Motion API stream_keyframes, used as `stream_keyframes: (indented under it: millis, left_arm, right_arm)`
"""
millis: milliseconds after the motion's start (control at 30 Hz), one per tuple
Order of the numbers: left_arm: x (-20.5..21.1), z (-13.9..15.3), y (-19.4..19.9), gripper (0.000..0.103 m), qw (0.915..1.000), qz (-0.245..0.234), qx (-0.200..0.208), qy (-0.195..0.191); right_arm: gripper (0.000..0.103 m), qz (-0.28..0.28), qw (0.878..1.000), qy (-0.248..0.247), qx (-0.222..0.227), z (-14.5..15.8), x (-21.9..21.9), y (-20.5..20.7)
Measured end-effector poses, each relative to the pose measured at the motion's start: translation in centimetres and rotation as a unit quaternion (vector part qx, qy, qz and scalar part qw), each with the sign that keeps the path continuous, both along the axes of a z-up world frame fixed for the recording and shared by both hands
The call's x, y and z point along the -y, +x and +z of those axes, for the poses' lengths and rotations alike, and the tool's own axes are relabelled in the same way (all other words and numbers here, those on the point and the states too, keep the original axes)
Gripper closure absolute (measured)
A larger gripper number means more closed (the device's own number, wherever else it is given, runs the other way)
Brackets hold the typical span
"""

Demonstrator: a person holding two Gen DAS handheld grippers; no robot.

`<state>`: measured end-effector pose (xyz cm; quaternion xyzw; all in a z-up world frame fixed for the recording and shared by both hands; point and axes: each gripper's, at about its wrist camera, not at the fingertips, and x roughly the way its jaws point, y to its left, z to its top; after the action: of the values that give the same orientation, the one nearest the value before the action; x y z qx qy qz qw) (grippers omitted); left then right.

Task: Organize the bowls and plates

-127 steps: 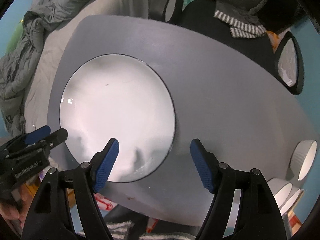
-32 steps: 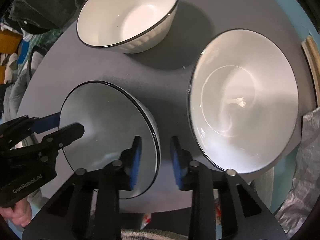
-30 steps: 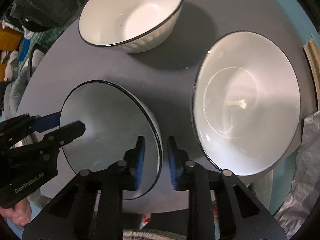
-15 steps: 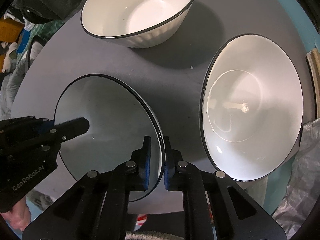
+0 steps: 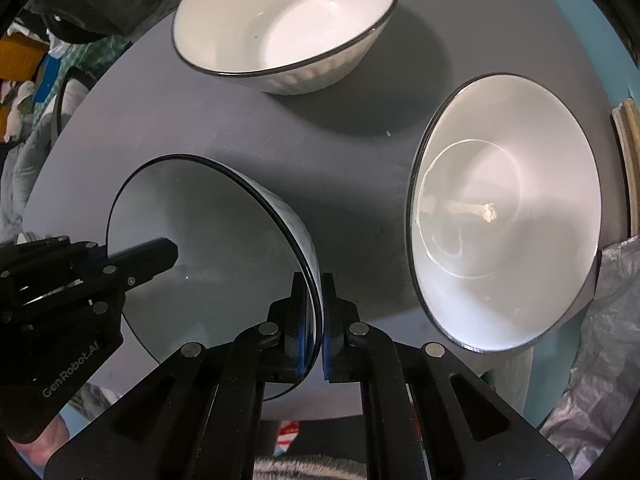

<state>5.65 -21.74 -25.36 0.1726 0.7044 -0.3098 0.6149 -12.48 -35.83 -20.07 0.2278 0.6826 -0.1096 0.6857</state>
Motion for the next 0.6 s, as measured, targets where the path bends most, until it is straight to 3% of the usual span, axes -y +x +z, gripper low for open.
stream_keyframes:
  millis: [600]
  left_arm:
    - [0.9, 7.5, 2.5, 0.096, 0.9974, -0.01, 0.061, -0.037]
  right_arm:
    - [0.097, 0.012, 0.999, -0.011, 0.032, 7.0, 2.5, 2.4]
